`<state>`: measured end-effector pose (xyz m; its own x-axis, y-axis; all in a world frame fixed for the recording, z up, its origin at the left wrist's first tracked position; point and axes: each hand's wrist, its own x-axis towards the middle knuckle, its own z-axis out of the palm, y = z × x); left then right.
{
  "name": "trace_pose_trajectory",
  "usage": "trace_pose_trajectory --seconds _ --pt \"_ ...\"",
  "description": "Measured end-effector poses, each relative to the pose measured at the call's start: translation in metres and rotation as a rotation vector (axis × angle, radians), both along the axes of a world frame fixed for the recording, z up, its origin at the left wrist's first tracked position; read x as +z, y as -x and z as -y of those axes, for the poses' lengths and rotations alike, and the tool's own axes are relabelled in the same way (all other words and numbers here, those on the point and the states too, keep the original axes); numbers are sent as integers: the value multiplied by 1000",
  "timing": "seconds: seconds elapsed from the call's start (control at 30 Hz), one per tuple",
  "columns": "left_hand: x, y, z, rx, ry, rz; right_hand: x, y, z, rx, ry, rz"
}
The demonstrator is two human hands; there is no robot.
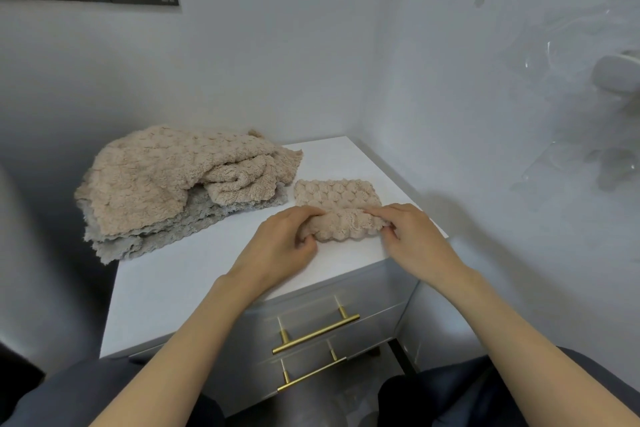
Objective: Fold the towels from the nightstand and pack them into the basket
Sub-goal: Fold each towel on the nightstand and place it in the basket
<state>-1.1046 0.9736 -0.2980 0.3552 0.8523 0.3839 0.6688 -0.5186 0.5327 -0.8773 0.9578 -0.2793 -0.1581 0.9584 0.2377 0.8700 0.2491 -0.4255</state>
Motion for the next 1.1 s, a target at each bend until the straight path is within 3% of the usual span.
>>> trace_pose_trajectory --seconds 0.27,0.57,0.73,0.8,0.93,1.1 --pt "11 -1 -5 107 278 298 7 0 -4 -127 149 -402" --pt "12 -6 -12 260 334 289 4 2 -11 -250 211 -424" --pt "11 -11 -10 292 283 207 1 6 -11 -328 164 -250" --pt "11 -13 -7 316 188 133 1 11 -9 -336 28 -92" --pt "11 -18 -3 324 -60 47 3 30 2 -79 -292 -19" --pt "7 -21 -4 343 -54 36 -11 51 6 86 -205 184"
